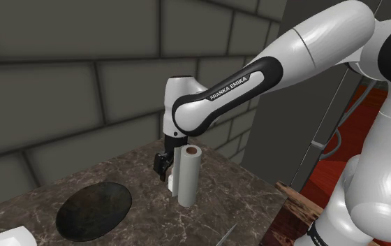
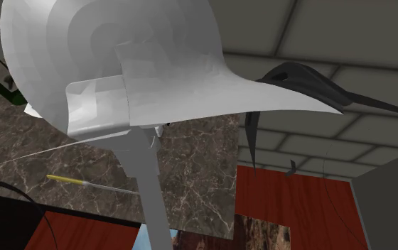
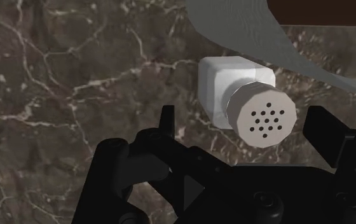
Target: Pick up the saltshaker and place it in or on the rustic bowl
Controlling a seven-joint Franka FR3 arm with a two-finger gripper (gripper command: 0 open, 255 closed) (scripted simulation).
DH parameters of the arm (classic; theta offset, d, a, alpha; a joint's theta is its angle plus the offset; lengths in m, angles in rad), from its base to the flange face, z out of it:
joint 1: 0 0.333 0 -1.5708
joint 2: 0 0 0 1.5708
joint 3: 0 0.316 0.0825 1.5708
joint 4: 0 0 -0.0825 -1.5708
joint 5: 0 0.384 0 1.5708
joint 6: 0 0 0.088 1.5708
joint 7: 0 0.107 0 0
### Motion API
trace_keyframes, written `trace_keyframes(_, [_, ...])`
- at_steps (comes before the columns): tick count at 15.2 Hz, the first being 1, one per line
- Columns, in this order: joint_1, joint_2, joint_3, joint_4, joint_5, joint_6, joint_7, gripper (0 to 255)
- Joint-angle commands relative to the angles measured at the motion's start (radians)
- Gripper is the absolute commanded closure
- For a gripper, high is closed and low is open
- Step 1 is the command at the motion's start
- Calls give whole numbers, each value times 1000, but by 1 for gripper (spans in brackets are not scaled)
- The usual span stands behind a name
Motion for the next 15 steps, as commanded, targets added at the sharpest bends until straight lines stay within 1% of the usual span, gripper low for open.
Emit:
trace_keyframes(1, [0,1,0,0,0,1,0,0])
trace_keyframes(4, [0,1,0,0,0,1,0,0])
trace_keyframes(5, [0,1,0,0,0,1,0,255])
trace_keyframes(14, [0,1,0,0,0,1,0,255])
trace_keyframes(15, [0,-8,0,5,1,-12,0,255])
